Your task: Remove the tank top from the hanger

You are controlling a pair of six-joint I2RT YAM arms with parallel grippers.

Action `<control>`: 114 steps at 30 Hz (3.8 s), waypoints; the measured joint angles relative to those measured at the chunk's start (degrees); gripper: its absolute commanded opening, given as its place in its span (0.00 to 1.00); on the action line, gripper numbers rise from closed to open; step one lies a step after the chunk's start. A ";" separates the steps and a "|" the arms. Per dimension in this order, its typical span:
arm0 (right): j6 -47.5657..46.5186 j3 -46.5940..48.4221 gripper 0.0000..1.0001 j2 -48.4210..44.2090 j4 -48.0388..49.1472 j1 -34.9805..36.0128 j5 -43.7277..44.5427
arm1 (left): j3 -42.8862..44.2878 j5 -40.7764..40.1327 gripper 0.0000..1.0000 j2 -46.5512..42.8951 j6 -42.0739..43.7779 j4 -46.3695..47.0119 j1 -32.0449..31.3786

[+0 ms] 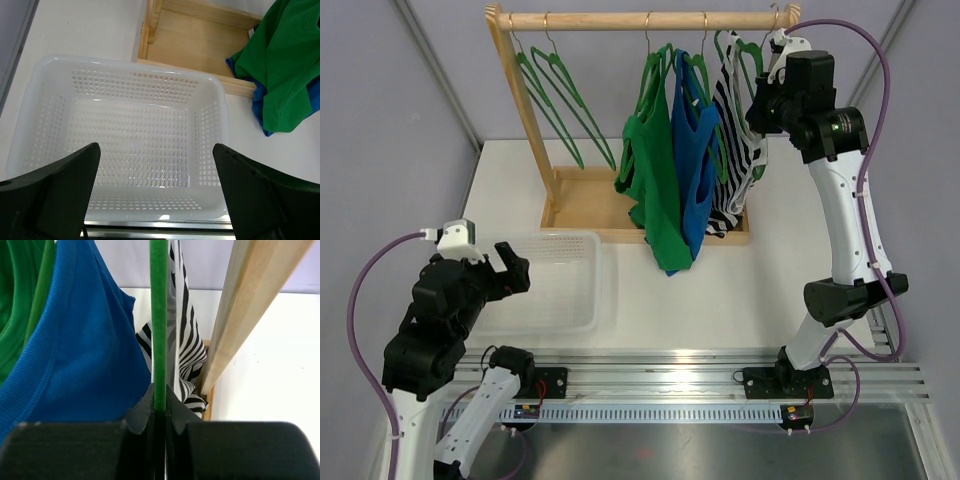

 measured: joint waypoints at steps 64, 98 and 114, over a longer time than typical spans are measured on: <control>8.85 -38.58 0.00 -64.06 -24.30 0.17 -24.87 | 35.80 -3.50 0.81 57.83 13.44 39.93 -56.33; -1.14 -44.44 0.00 -64.35 -19.85 15.80 -29.11 | 18.53 -15.78 0.00 37.99 -6.36 30.12 -44.65; -15.19 -50.49 0.00 -68.57 -16.94 16.13 -35.54 | 10.49 -6.75 0.00 26.64 -13.68 28.94 -42.66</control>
